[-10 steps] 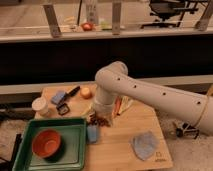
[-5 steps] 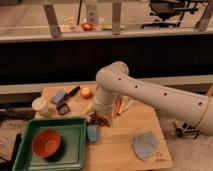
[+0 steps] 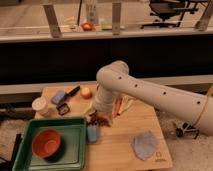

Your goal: Place grapes in plastic cup

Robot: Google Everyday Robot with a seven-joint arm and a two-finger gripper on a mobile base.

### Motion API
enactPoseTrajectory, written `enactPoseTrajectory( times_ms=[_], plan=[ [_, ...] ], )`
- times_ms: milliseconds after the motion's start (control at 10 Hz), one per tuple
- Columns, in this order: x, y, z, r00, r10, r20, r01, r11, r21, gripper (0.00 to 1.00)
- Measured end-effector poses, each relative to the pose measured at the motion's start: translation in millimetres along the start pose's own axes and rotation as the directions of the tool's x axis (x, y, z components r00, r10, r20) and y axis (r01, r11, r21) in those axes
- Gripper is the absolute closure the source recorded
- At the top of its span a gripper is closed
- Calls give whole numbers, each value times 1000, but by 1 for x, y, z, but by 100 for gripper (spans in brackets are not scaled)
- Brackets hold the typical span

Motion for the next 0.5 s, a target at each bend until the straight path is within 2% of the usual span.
enactPoseTrajectory(
  times_ms=[500],
  plan=[
    [1, 0, 1, 1000, 0, 6, 0, 1000, 0, 20]
  ],
)
